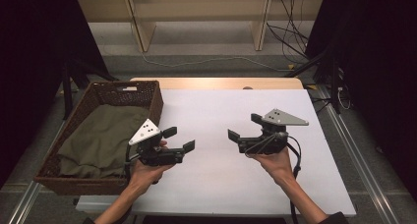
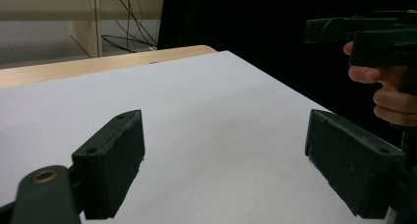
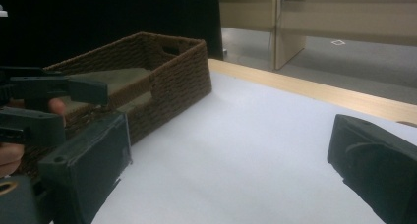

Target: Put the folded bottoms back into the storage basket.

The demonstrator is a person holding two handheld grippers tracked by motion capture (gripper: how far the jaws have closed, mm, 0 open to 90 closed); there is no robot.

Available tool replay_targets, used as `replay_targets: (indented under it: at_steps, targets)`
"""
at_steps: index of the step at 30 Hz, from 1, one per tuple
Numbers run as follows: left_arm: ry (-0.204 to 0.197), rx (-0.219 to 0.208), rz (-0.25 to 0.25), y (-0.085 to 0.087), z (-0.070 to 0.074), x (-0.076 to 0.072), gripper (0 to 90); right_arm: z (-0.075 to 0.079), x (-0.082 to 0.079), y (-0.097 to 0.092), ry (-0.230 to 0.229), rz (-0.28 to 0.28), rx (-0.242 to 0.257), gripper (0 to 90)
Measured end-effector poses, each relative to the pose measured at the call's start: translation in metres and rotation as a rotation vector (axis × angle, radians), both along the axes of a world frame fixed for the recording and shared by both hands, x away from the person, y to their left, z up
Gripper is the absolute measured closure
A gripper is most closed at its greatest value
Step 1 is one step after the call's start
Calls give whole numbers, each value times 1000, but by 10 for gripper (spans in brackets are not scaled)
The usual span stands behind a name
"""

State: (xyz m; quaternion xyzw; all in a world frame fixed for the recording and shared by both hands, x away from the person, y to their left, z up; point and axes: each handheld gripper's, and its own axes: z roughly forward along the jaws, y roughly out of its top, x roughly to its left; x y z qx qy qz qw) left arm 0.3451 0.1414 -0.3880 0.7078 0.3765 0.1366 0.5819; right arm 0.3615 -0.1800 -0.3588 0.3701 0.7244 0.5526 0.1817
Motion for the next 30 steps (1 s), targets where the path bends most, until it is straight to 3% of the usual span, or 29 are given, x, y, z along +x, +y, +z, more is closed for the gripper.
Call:
replay_targets:
  at_steps: [15,30]
  targets:
    - [-2,27,-14,-2,-8,-3,151,-11,-9,-11,0,-18,15,40]
    - [-30,58,-52,-13,-19,-12,151,-19,-22,-24,-20,-35,15,41]
